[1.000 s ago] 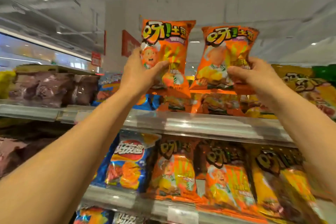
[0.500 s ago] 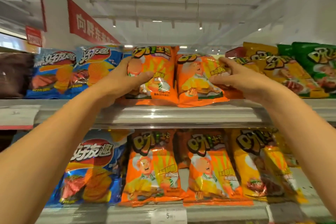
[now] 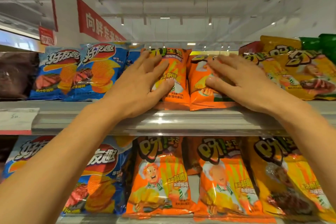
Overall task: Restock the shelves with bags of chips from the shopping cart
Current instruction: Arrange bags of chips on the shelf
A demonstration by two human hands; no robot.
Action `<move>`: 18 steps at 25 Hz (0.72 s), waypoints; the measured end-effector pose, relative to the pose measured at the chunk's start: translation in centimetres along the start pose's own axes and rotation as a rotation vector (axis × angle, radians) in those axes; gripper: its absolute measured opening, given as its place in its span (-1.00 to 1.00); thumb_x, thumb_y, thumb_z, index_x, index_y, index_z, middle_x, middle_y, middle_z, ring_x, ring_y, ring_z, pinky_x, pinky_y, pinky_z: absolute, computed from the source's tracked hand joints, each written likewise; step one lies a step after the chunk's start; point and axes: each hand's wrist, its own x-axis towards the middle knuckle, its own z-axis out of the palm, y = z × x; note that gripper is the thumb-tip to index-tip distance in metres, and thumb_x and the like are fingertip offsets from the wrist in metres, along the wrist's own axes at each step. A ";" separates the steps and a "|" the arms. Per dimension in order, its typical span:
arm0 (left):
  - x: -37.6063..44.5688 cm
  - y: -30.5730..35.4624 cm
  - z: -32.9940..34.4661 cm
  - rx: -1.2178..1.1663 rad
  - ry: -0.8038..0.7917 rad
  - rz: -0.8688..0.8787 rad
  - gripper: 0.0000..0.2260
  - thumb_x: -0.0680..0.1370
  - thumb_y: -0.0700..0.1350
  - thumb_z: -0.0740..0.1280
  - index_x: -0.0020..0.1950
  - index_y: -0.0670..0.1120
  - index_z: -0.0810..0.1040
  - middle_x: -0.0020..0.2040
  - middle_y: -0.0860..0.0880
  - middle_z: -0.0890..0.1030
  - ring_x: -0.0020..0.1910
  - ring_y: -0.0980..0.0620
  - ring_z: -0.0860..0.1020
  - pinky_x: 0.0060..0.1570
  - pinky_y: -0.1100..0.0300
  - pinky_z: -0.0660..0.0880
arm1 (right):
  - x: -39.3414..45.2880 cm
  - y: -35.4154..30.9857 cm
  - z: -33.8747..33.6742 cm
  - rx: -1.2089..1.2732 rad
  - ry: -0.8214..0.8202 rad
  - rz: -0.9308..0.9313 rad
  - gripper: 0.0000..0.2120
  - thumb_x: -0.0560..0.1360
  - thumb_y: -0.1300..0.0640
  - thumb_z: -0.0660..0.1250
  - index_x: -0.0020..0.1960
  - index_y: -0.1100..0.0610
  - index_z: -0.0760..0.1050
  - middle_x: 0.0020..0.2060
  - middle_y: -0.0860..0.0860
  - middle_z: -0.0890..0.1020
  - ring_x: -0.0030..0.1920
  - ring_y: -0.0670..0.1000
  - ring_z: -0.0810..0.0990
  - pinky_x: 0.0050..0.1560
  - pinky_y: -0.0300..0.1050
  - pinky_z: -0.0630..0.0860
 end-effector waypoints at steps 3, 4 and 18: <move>0.1 -0.3 -0.2 -0.041 -0.095 -0.007 -0.33 0.55 0.37 -0.05 0.64 0.17 0.07 0.65 0.12 0.10 0.62 0.11 0.02 0.60 0.01 0.01 | 0.0 0.0 -0.1 0.021 -0.112 -0.011 -0.08 0.35 -0.60 -0.24 0.61 -0.22 0.05 0.62 -0.09 0.12 0.63 0.01 0.00 0.59 0.21 0.06; 0.0 -0.2 -0.2 -0.042 -0.102 -0.011 -0.33 0.55 0.38 -0.05 0.64 0.19 0.06 0.65 0.15 0.09 0.62 0.13 0.03 0.60 -0.01 0.03 | 0.0 -0.1 -0.1 0.014 -0.129 -0.010 -0.09 0.35 -0.59 -0.23 0.61 -0.23 0.02 0.63 -0.10 0.10 0.63 0.00 -0.02 0.59 0.19 0.05; -1.8 2.6 -0.7 0.115 -0.046 -0.124 -0.42 0.63 0.32 -0.05 0.63 0.22 0.00 0.66 0.15 -0.08 0.62 0.11 -0.23 0.59 -0.14 -0.17 | -2.6 -1.3 -1.5 0.041 0.127 -0.102 -0.36 0.54 -0.43 0.05 0.52 -0.18 0.32 0.57 -0.11 0.29 0.61 -0.01 0.06 0.58 0.23 -0.03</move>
